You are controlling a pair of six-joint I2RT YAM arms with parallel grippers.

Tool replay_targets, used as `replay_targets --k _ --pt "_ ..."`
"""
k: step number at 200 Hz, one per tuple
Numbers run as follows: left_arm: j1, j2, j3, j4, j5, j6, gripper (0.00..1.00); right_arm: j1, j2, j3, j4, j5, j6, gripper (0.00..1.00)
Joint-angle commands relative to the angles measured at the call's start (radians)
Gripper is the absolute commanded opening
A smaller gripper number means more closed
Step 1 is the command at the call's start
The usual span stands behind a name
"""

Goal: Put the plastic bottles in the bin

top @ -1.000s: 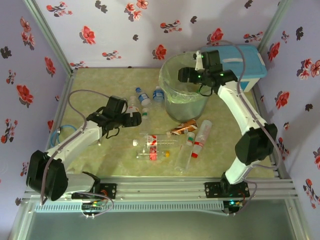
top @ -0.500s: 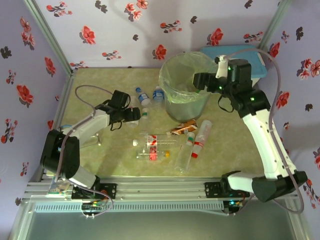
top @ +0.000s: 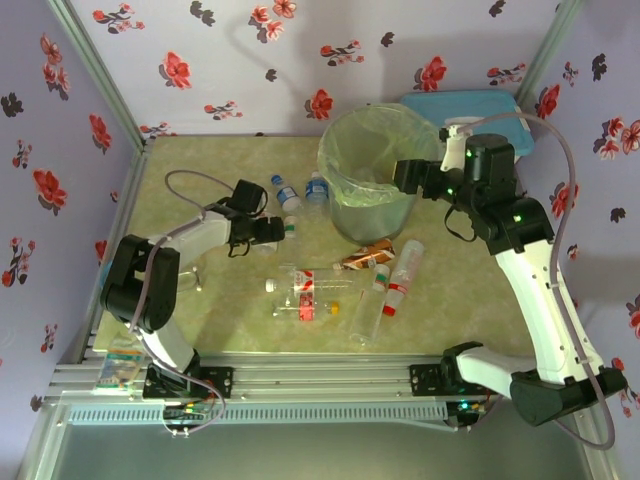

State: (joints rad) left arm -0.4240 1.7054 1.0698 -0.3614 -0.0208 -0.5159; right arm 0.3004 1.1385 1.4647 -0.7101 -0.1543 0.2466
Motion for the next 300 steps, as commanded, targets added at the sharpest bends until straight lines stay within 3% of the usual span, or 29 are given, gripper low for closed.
replay_targets --k 1,75,123,156,182,213,236,266,300 --pt "0.028 0.017 -0.028 0.046 0.015 -0.019 0.87 -0.007 -0.013 -0.016 -0.013 0.015 0.011 0.85" --pt "0.035 0.076 -0.036 0.067 0.018 -0.015 0.81 -0.007 -0.015 -0.026 -0.009 0.017 0.01 0.85" --pt "0.036 0.073 -0.033 0.067 0.018 -0.008 0.66 -0.007 -0.017 -0.021 -0.011 0.012 0.009 0.85" --pt "0.036 0.034 -0.028 0.045 0.018 0.006 0.64 -0.006 -0.024 -0.027 0.007 0.004 0.002 0.85" --pt "0.036 -0.053 -0.037 0.034 0.017 0.022 0.62 -0.006 -0.024 -0.024 0.033 -0.041 0.017 0.84" --pt "0.035 -0.227 -0.1 0.093 0.021 0.008 0.55 0.004 -0.006 -0.04 0.163 -0.199 0.104 0.84" --pt "0.032 -0.351 -0.142 0.155 0.08 -0.007 0.52 0.068 0.033 -0.029 0.243 -0.23 0.141 0.84" --pt "0.009 -0.503 -0.216 0.336 0.207 -0.031 0.37 0.191 0.138 0.046 0.279 -0.206 0.15 0.84" --pt "-0.038 -0.585 -0.259 0.483 0.275 -0.068 0.22 0.256 0.272 0.099 0.382 -0.261 0.24 0.85"
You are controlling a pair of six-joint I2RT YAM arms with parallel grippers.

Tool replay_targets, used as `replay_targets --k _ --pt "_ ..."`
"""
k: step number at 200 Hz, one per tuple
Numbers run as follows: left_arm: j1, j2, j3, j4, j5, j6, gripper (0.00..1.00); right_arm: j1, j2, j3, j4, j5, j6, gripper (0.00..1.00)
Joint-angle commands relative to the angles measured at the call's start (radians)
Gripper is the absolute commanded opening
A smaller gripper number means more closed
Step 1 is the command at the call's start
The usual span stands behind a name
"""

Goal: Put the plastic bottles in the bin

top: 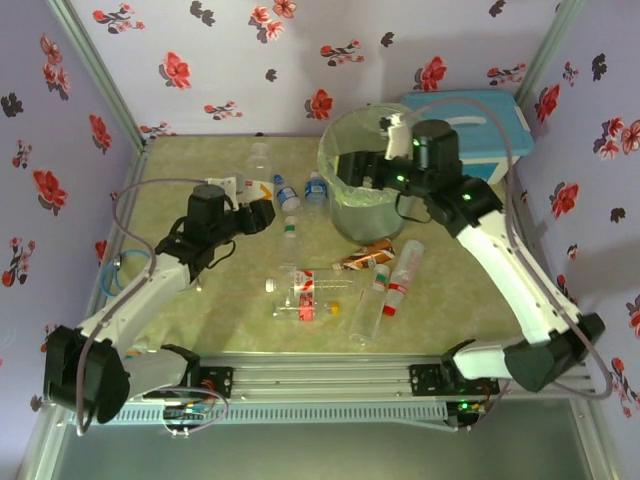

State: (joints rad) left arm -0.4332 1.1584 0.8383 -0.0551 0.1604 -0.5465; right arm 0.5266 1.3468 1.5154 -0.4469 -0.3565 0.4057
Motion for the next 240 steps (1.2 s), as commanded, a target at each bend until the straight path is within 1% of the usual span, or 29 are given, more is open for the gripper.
replay_targets --k 1,13,21,34,64,94,146,166,194,225,240 --pt "-0.03 -0.04 -0.029 0.18 0.095 -0.039 0.22 0.032 0.067 0.05 0.122 -0.062 0.083 0.85" --pt "-0.052 -0.035 -0.03 0.215 0.115 -0.05 0.2 0.048 0.111 0.071 0.143 -0.08 0.104 0.86" --pt "-0.07 -0.03 -0.028 0.231 0.121 -0.054 0.2 0.057 0.138 0.089 0.144 -0.094 0.113 0.9" --pt "-0.099 -0.023 -0.027 0.254 0.123 -0.057 0.2 0.065 0.174 0.101 0.158 -0.109 0.127 0.93" --pt "-0.138 0.002 -0.01 0.275 0.122 -0.057 0.2 0.073 0.23 0.104 0.223 -0.171 0.18 0.94" --pt "-0.17 0.03 0.014 0.285 0.133 -0.045 0.19 0.079 0.28 0.133 0.217 -0.188 0.186 0.95" --pt "-0.188 0.026 0.03 0.285 0.14 -0.038 0.19 0.079 0.339 0.167 0.195 -0.204 0.198 0.9" --pt "-0.188 0.025 0.035 0.283 0.139 -0.036 0.19 0.081 0.347 0.166 0.201 -0.215 0.209 0.86" --pt "-0.188 0.029 0.047 0.28 0.129 -0.038 0.2 0.083 0.356 0.166 0.2 -0.223 0.214 0.85" --pt "-0.188 0.037 0.061 0.281 0.121 -0.039 0.22 0.085 0.357 0.17 0.195 -0.228 0.215 0.78" --pt "-0.188 0.042 0.064 0.281 0.119 -0.04 0.24 0.085 0.357 0.176 0.194 -0.223 0.216 0.72"
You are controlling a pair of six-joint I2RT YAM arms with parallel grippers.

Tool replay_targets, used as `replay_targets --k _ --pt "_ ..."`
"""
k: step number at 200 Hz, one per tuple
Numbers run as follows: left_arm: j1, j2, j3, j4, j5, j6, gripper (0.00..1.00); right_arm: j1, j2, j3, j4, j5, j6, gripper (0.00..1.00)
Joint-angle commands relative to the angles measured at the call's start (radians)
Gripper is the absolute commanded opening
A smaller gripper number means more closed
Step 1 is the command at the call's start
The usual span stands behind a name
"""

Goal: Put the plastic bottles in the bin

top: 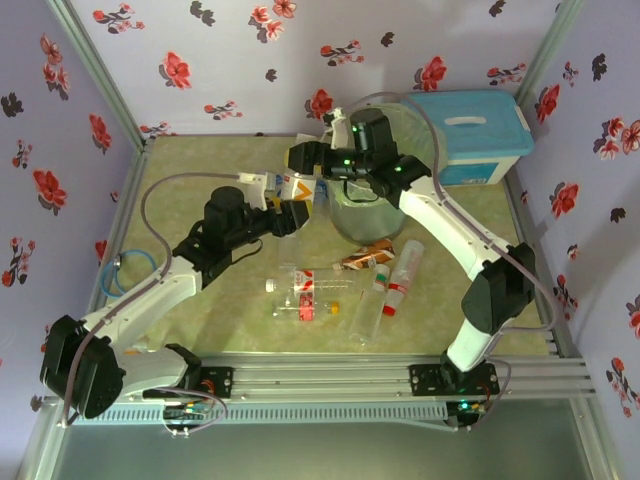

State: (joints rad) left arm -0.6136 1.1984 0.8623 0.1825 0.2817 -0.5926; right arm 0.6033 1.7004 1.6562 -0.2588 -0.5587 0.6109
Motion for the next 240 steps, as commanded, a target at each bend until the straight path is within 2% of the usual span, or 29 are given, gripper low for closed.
replay_targets --k 1,45,81,107,147,185,240 --pt "-0.008 0.003 0.04 0.043 -0.002 0.006 0.24 0.009 0.005 0.035 0.006 -0.021 0.011 0.71" --pt "-0.007 0.0 0.046 0.042 -0.028 0.001 0.45 0.009 0.003 0.063 -0.009 -0.013 0.003 0.6" --pt "-0.007 -0.03 0.036 0.013 -0.042 0.01 0.82 0.006 0.011 0.128 -0.039 0.014 -0.034 0.58" --pt "-0.005 -0.081 0.009 -0.046 -0.078 0.031 0.94 -0.018 0.024 0.217 -0.078 0.04 -0.073 0.58" --pt "0.002 -0.182 -0.053 -0.231 -0.156 0.036 0.96 -0.123 0.038 0.333 -0.111 0.054 -0.08 0.58" --pt "0.004 -0.248 -0.083 -0.46 -0.257 0.019 0.95 -0.224 0.013 0.348 -0.211 0.196 -0.168 0.58" --pt "0.004 -0.196 -0.134 -0.497 -0.292 -0.016 0.94 -0.319 0.051 0.353 -0.379 0.392 -0.305 0.57"
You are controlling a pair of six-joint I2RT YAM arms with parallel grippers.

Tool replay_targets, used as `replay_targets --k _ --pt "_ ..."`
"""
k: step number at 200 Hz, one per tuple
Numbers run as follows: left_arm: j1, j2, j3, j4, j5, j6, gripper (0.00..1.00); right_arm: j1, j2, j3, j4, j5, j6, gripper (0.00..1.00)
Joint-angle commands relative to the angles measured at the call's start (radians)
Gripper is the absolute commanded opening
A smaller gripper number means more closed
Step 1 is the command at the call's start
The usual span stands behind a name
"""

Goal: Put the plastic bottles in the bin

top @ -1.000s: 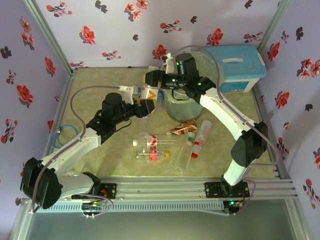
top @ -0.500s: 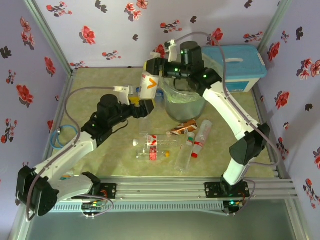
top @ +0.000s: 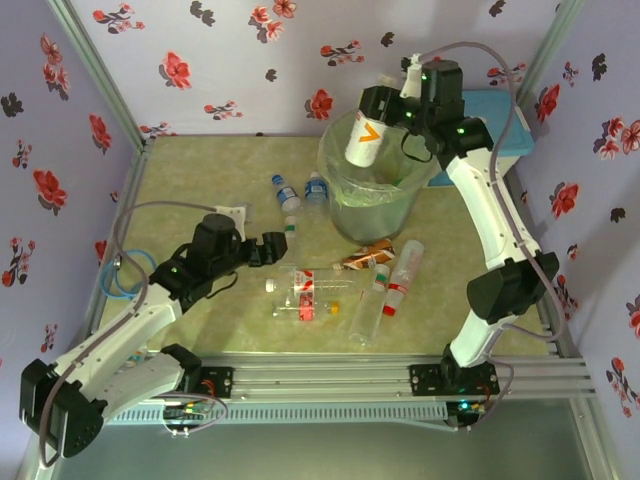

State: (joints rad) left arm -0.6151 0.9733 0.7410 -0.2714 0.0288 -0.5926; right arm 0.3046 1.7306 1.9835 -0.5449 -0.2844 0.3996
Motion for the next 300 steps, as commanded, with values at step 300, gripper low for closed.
replay_targets --k 300 --pt "-0.005 0.162 -0.007 0.006 -0.036 -0.033 0.94 0.022 0.128 -0.136 -0.261 0.15 -0.208 0.55"
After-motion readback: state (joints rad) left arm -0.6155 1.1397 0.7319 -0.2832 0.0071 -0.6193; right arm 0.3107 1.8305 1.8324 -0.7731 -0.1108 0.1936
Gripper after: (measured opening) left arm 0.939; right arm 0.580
